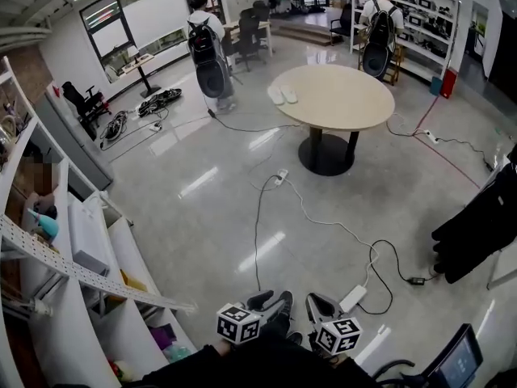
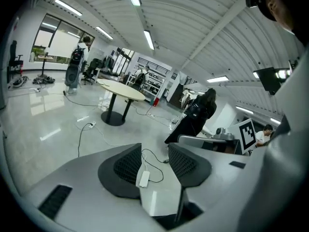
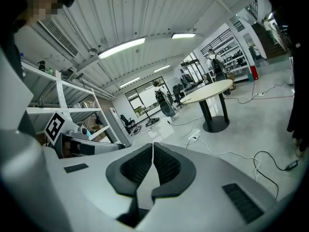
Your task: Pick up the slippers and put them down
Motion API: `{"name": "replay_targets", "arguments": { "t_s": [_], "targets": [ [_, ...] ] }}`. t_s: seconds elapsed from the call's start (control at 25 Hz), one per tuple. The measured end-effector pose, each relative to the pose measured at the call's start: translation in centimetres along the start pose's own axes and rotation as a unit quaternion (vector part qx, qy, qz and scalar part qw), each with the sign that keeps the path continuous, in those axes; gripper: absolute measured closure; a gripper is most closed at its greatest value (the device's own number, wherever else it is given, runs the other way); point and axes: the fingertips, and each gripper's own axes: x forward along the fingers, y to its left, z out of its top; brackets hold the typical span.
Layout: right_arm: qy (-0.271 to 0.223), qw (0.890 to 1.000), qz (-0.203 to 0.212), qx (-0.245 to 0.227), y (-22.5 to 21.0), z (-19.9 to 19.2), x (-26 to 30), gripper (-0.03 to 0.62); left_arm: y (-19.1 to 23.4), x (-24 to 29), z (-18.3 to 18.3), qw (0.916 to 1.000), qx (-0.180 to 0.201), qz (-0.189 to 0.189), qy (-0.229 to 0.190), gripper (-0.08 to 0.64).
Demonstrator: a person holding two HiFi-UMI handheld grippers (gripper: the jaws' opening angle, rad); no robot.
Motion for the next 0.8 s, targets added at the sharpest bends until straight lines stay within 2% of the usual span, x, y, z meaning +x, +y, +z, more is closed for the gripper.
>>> {"name": "replay_targets", "arguments": {
  "t_s": [0.12, 0.24, 0.52, 0.72, 0.8],
  "targets": [
    [-0.008, 1.000, -0.023, 0.005, -1.5, 0.7, -0.4, 0.571, -0.9, 1.9, 0.5, 0.9995, 0.009, -0.029, 0.010, 0.371],
    [-0.010, 0.999, -0.036, 0.004, -2.0, 1.4, 0.3, 0.571, -0.1, 2.4, 1.1, 0.9991, 0.007, -0.039, 0.013, 0.371],
    [-0.002, 0.999, -0.022, -0.023, -0.3, 3.9, 6.3, 0.571, 6.0, 1.3, 4.5, 0.9995, -0.015, -0.022, -0.015, 0.371],
    [0.003, 0.998, -0.027, -0.052, 1.3, 6.4, 11.9, 0.571, 10.9, 0.3, 8.1, 0.9983, -0.016, -0.036, -0.044, 0.373],
    [0.009, 0.998, -0.031, -0.059, 1.8, 6.9, 13.7, 0.571, 12.5, 0.3, 9.0, 0.9975, -0.017, -0.046, -0.050, 0.397]
  ]
}}
